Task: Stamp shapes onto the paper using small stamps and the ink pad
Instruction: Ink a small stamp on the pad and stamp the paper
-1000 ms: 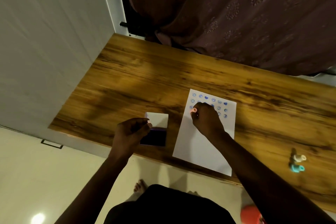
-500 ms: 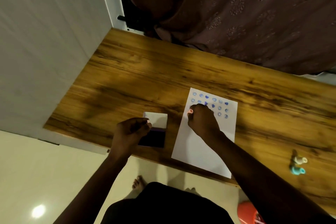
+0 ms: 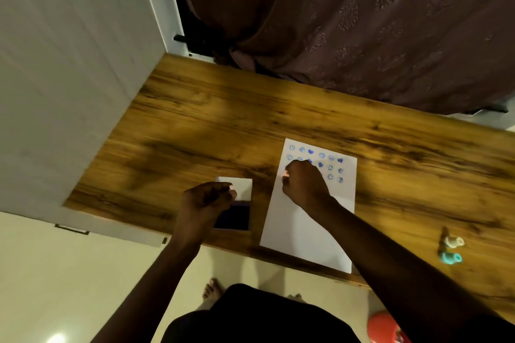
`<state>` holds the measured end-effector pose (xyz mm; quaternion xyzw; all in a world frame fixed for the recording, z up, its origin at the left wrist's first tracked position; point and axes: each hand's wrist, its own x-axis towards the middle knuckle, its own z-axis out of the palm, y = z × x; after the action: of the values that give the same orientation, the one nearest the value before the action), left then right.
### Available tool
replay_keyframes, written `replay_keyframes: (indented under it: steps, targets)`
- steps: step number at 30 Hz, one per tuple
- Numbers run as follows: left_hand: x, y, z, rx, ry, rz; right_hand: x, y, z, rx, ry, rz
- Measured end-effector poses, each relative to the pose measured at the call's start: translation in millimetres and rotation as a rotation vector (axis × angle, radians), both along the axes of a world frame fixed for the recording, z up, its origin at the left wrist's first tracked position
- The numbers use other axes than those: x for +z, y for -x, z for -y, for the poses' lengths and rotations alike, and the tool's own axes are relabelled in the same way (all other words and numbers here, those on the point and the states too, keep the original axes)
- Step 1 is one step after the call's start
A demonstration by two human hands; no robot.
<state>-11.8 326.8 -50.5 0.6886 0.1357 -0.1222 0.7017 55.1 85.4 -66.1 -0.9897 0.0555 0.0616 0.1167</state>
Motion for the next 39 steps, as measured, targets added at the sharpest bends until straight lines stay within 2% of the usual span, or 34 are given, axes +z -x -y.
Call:
replay_keyframes:
  steps: [5,9,11,13,15,17,19,24,27,39]
  targets:
    - [13,3,3,-0.029,-0.034,0.034,7,-5,15,-0.028,-0.145,-0.048]
    - [20,7,9,-0.064,-0.083,0.056,21,1,28,-0.164,-0.363,0.073]
    - [23,8,16,-0.09,-0.103,0.075,30,9,36,-0.294,-0.587,0.079]
    - [26,9,27,-0.106,-0.097,0.079,41,24,43,-0.41,-0.954,0.005]
    - [29,10,40,-0.126,-0.076,0.08,50,47,48,-0.422,-1.235,-0.058]
    - [29,11,54,-0.163,-0.079,0.093,53,69,51,-0.388,-1.373,-0.081]
    - [30,12,69,-0.224,-0.09,0.11,54,89,52,-0.35,-1.398,-0.065]
    - [31,16,96,-0.381,-0.085,0.164,59,120,56,-0.227,-1.252,-0.039]
    - [30,18,107,-0.436,-0.049,0.208,61,131,64,-0.201,-1.233,-0.022]
    - [32,28,147,-0.509,0.005,0.238,64,162,101,-0.276,-1.266,-0.01]
